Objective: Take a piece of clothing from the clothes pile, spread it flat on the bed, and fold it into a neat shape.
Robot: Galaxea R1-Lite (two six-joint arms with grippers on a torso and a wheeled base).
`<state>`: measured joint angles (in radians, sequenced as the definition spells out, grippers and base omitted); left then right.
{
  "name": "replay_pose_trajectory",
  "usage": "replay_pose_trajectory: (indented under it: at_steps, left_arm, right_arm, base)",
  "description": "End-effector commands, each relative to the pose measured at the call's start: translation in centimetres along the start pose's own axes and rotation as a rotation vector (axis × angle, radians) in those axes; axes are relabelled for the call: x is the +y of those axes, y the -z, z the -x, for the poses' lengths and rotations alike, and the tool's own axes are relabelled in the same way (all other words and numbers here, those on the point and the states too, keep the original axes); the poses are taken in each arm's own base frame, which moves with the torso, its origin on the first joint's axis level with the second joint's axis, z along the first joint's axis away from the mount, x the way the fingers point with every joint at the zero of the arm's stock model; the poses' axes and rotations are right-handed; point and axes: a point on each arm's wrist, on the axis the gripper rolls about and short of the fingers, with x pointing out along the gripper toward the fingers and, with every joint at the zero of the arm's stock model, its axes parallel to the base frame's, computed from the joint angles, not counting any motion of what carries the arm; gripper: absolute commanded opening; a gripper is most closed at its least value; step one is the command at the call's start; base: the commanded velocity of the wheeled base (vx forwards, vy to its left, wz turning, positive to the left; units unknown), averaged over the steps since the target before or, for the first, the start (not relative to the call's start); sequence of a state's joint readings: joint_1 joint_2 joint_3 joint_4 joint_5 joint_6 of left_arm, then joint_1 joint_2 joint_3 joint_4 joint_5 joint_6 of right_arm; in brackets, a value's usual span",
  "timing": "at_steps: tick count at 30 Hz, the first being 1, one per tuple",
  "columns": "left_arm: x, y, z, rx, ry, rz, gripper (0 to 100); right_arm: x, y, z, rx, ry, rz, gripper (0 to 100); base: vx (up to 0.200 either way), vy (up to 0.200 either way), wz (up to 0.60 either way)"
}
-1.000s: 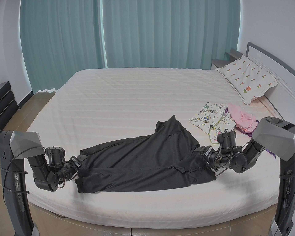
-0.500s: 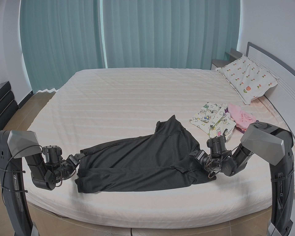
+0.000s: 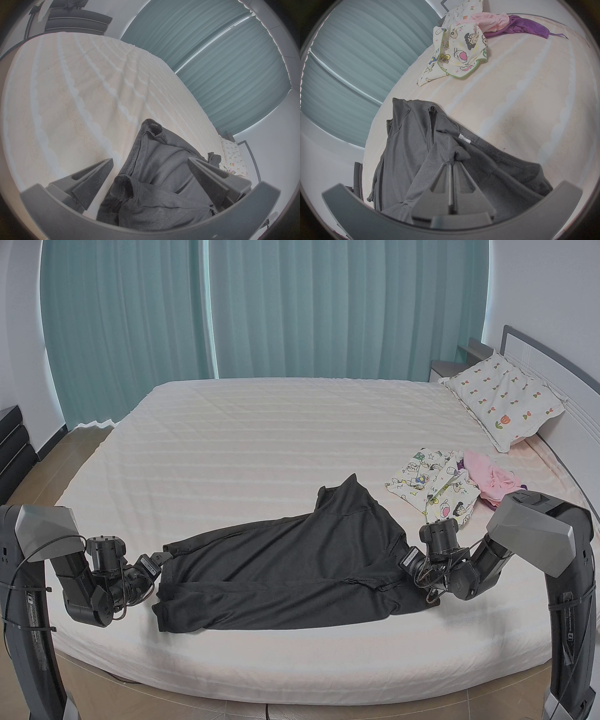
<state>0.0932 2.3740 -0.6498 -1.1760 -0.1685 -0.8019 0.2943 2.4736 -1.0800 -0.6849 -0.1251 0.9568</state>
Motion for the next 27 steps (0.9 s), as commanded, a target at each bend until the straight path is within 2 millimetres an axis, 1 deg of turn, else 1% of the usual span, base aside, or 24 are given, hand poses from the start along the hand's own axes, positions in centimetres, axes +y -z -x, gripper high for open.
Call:
replay_pose_trajectory:
  at_steps: [1,4,6,7,8,10,12,13,18,24,25,27]
  left_arm:
    - [0.0,0.0,0.0,-0.001,0.000,0.000,100]
    - [0.0,0.0,0.0,-0.001,0.000,0.000,100]
    - [0.0,0.0,0.0,-0.001,0.000,-0.002,100]
    - [-0.1,0.0,0.0,-0.002,0.001,-0.002,100]
    - [0.0,0.0,0.0,-0.001,0.000,-0.002,100]
    - [0.0,0.0,0.0,-0.002,-0.001,-0.002,100]
    - [0.0,0.0,0.0,-0.002,-0.001,-0.002,100]
    - [0.0,0.0,0.1,-0.003,0.000,-0.002,100]
    - [-0.1,0.1,0.1,-0.002,0.001,-0.003,100]
    - [-0.1,0.1,0.1,-0.002,0.001,-0.004,100]
    - [-0.1,0.1,0.1,-0.002,0.001,-0.004,100]
    - [-0.1,0.0,0.1,-0.003,0.002,-0.005,100]
  right_arm:
    - [0.5,-0.2,1.6,-0.005,-0.011,0.003,0]
    - [0.9,-0.2,3.0,-0.001,-0.022,0.008,0]
    - [1.2,-0.5,4.4,-0.004,-0.031,0.008,0]
    - [1.1,-0.5,4.5,-0.004,-0.031,0.008,0]
    - [1.1,-0.6,5.4,0.001,-0.032,0.009,0]
    - [1.2,-0.2,6.2,0.011,-0.034,0.016,0]
    - [1.2,-0.2,6.4,0.011,-0.034,0.018,0]
    - [0.8,0.0,7.1,0.024,-0.024,0.020,0]
    - [-0.1,0.7,7.8,0.049,0.003,0.028,0]
    - [-0.2,1.1,8.9,0.061,0.004,0.037,0]
    - [-0.3,1.1,9.4,0.070,0.000,0.037,0]
    - [-0.5,1.6,9.5,0.089,0.004,0.046,0]
  base:
    - [0.000,0.000,0.00]
    - [0.000,0.000,0.00]
    - [0.000,0.000,0.00]
    - [0.000,0.000,0.00]
    - [0.000,0.000,0.00]
    - [0.000,0.000,0.00]
    - [0.000,0.000,0.00]
    - [0.000,0.000,0.00]
    - [0.000,0.000,0.00]
    - [0.000,0.000,0.00]
    - [0.000,0.000,0.00]
    - [0.000,0.000,0.00]
